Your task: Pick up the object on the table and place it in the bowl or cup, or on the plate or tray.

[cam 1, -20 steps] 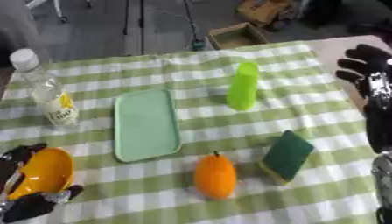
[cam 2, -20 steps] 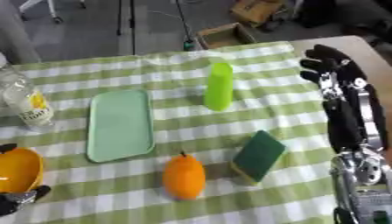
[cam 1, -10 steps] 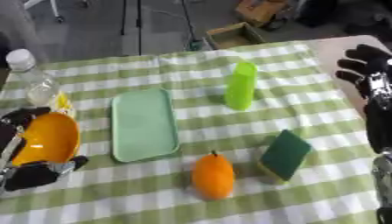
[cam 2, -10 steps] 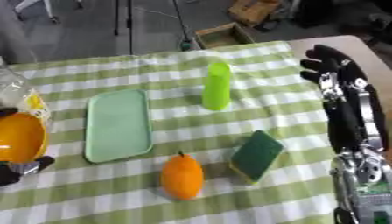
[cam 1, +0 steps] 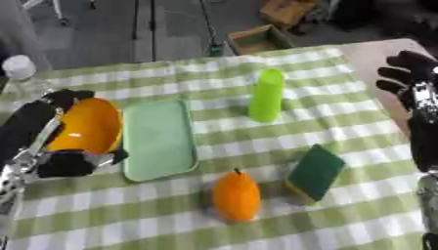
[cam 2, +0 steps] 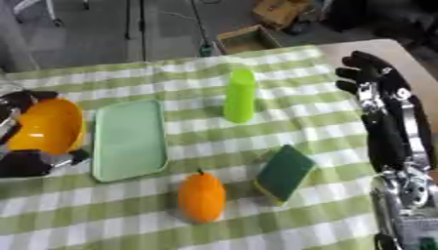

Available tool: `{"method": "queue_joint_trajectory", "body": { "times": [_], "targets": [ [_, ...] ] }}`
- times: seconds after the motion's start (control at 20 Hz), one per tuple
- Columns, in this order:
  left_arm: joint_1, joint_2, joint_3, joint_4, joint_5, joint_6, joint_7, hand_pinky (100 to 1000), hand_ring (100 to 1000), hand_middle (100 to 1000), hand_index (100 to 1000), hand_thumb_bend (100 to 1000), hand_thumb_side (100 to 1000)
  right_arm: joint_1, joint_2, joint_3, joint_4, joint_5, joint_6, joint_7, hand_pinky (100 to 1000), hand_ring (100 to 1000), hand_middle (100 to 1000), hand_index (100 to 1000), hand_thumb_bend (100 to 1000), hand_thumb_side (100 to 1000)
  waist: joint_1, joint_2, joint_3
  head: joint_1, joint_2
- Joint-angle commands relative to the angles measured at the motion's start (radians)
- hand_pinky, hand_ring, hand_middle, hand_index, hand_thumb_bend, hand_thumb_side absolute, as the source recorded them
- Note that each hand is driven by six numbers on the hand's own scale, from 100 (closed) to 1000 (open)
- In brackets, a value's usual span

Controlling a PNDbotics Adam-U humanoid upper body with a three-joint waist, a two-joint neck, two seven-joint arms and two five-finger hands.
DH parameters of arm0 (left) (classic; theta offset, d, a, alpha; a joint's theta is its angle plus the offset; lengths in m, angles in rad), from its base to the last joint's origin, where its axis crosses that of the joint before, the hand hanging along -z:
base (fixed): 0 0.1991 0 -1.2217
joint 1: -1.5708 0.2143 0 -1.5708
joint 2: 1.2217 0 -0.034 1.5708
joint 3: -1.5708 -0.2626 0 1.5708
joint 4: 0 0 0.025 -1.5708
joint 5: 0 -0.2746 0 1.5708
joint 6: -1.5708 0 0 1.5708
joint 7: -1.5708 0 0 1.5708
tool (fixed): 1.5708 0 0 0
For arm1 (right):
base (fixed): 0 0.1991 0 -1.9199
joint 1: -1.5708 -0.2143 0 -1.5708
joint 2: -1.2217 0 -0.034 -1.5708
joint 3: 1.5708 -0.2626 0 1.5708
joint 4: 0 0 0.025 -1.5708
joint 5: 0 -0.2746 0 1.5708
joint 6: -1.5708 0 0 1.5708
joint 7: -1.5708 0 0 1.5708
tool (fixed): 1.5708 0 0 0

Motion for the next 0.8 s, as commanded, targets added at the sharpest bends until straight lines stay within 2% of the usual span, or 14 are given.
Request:
{"method": "queue_joint_trajectory", "body": {
  "times": [0.05,0.35,0.4,0.45,0.5,0.55,0.6,0.65,0.7,0.8],
  "targets": [
    [-0.053,-0.003,-0.026,0.075,-0.030,-0.039,-0.006,681,596,802,922,668,541,-0.006,-0.009,0.002,-0.019,-0.009,-0.002,0.006,788,785,765,833,100,647,-0.016,-0.153,-0.004,0.007,-0.004],
    [-0.110,-0.044,-0.048,0.211,-0.103,-0.084,0.016,686,603,804,921,674,565,-0.007,-0.009,0.004,-0.019,-0.010,-0.001,0.009,788,785,764,833,100,647,-0.014,-0.154,-0.022,0.009,-0.007],
    [-0.108,-0.050,-0.049,0.226,-0.104,-0.090,0.022,703,624,823,927,717,629,-0.007,-0.009,0.004,-0.019,-0.010,-0.001,0.008,788,785,764,832,100,647,-0.014,-0.153,-0.023,0.008,-0.007],
    [-0.106,-0.054,-0.050,0.238,-0.104,-0.096,0.029,712,640,830,930,724,650,-0.007,-0.009,0.003,-0.019,-0.010,-0.002,0.008,788,785,764,833,100,647,-0.014,-0.153,-0.023,0.007,-0.008],
    [-0.102,-0.057,-0.048,0.246,-0.103,-0.100,0.040,771,731,859,945,793,756,-0.007,-0.009,0.003,-0.019,-0.010,-0.002,0.008,788,785,764,833,100,647,-0.014,-0.153,-0.021,0.006,-0.008],
    [-0.098,-0.059,-0.046,0.252,-0.101,-0.104,0.053,795,764,869,950,817,802,-0.007,-0.008,0.003,-0.019,-0.010,-0.002,0.008,788,785,764,832,100,647,-0.014,-0.154,-0.020,0.005,-0.008],
    [-0.092,-0.059,-0.041,0.249,-0.099,-0.109,0.073,881,837,900,962,845,908,-0.007,-0.008,0.003,-0.019,-0.009,-0.002,0.007,788,785,764,833,100,647,-0.014,-0.154,-0.017,0.003,-0.008],
    [-0.087,-0.058,-0.037,0.245,-0.098,-0.113,0.089,881,837,900,962,845,908,-0.006,-0.008,0.002,-0.019,-0.009,-0.002,0.007,788,785,764,833,100,647,-0.014,-0.154,-0.015,0.002,-0.007],
    [-0.081,-0.056,-0.027,0.233,-0.098,-0.113,0.112,934,880,927,969,878,962,-0.006,-0.008,0.002,-0.019,-0.009,-0.001,0.006,788,785,764,832,100,646,-0.014,-0.155,-0.010,0.000,-0.007],
    [-0.070,-0.053,-0.012,0.207,-0.098,-0.109,0.148,940,884,932,971,883,981,-0.005,-0.008,0.002,-0.019,-0.009,-0.001,0.006,788,785,764,832,100,646,-0.015,-0.156,-0.006,-0.002,-0.006]
  ]
}}
